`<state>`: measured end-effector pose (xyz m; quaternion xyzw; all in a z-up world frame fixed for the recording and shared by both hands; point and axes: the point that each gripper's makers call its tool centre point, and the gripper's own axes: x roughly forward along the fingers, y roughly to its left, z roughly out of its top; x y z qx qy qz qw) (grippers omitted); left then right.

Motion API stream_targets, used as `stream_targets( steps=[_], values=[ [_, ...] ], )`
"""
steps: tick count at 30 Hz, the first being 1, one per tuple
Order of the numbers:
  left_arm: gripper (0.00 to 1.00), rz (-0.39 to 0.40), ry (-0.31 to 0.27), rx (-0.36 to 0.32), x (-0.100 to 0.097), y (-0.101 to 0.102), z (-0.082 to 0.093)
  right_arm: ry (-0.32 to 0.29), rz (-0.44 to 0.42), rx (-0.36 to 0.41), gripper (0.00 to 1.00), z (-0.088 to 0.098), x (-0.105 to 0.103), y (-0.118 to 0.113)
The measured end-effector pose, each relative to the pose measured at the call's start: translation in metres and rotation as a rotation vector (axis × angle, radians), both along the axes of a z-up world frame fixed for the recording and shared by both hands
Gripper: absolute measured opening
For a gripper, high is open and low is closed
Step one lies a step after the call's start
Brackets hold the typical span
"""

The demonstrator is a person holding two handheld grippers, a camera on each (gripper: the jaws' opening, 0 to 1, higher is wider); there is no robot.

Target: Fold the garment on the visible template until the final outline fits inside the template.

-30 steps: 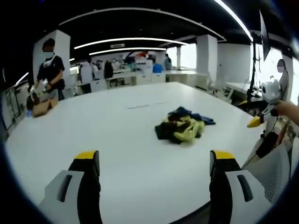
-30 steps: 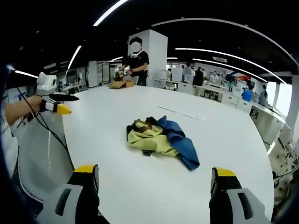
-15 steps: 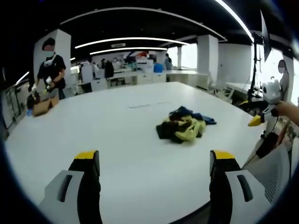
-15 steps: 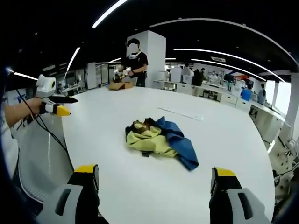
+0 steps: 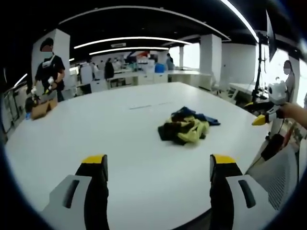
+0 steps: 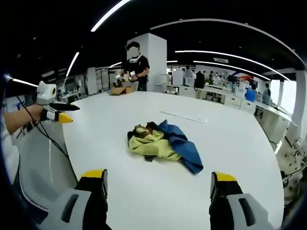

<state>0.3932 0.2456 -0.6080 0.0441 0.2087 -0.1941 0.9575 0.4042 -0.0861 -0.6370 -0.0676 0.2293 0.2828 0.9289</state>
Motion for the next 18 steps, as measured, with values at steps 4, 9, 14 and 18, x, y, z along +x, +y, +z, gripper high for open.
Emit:
stream_targets(
  steps=[4, 9, 14, 18],
  values=[
    [0.82, 0.004, 0.001, -0.003, 0.003, 0.001, 0.000, 0.002, -0.003, -0.001, 0.86, -0.002, 0.003, -0.002],
    [0.80, -0.005, -0.001, -0.006, 0.005, -0.002, 0.000, -0.001, -0.005, 0.002, 0.84, -0.002, 0.005, -0.002],
    [0.76, -0.021, -0.002, -0.011, 0.009, -0.006, -0.001, 0.001, -0.001, -0.007, 0.80, -0.004, 0.007, -0.001],
    [0.70, -0.038, 0.005, -0.050, 0.011, -0.014, -0.001, 0.000, 0.007, -0.006, 0.77, -0.004, 0.010, 0.001]
  ],
)
